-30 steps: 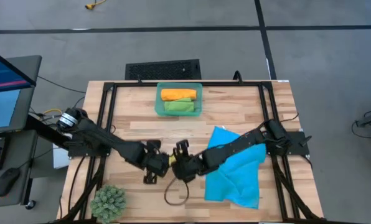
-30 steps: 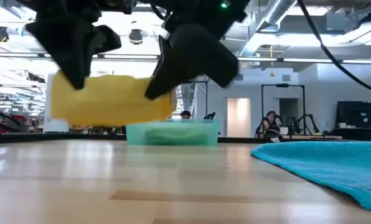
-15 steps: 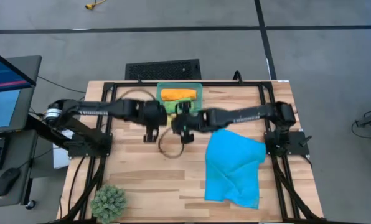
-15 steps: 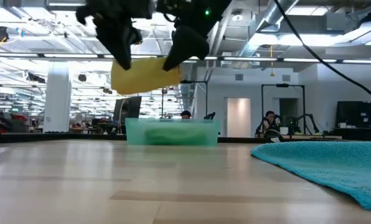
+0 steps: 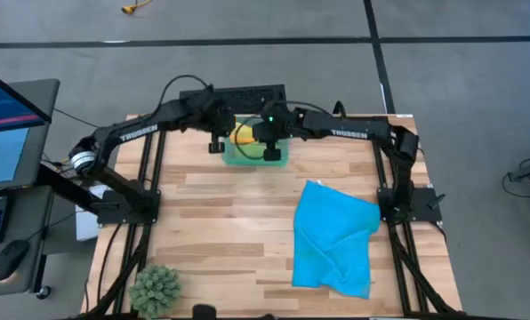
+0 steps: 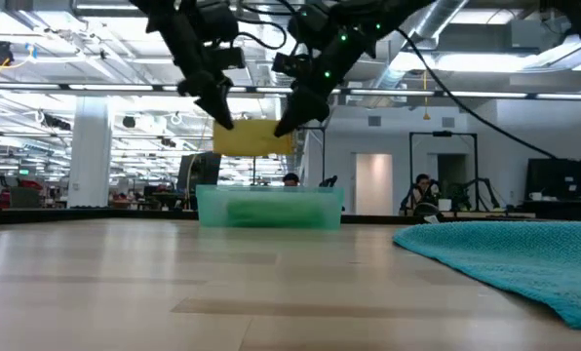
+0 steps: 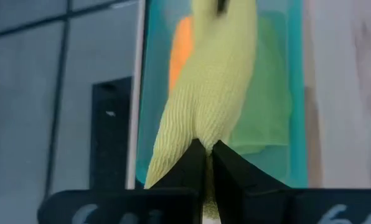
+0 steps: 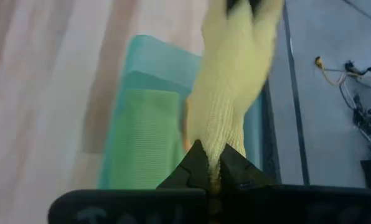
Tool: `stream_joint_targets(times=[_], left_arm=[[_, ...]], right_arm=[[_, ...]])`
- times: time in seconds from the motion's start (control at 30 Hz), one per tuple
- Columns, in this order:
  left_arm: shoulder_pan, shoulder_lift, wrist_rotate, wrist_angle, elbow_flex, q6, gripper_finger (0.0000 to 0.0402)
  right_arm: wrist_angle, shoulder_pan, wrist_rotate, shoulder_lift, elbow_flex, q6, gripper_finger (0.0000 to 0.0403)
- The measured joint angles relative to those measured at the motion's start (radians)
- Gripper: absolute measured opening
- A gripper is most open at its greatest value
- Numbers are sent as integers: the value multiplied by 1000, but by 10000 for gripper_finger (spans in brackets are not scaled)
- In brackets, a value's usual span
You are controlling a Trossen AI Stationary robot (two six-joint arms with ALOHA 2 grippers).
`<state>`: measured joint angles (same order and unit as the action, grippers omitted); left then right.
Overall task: Roll microfiber towels into tight, uniform cylinder then place into a basket
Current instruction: Put the yellow towel into the bin
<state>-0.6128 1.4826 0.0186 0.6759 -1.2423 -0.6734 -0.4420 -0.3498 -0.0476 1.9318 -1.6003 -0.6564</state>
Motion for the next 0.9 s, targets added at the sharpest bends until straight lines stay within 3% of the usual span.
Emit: stream_joint_targets(times=[0.07,0.2,0.3,0.4,0.63,0.9], left_arm=[[-42,36,56,-14,4,-28,4],[-60,149,56,-73,-3,-91,4],[-61,232,44,-19,-62,-71,4],[-62,289,117,41,-111,-27,4],[-3,309,125,70,-136,42,4],[46,336,129,61,-120,40,4]], right_arm=[[13,-31,44,13,2,-7,19],[18,-55,47,50,3,-42,18],[-1,-57,48,67,3,-38,19],[-62,-57,41,70,3,-36,21],[-136,-43,34,70,8,-33,18],[-86,-32,33,69,126,-29,18]])
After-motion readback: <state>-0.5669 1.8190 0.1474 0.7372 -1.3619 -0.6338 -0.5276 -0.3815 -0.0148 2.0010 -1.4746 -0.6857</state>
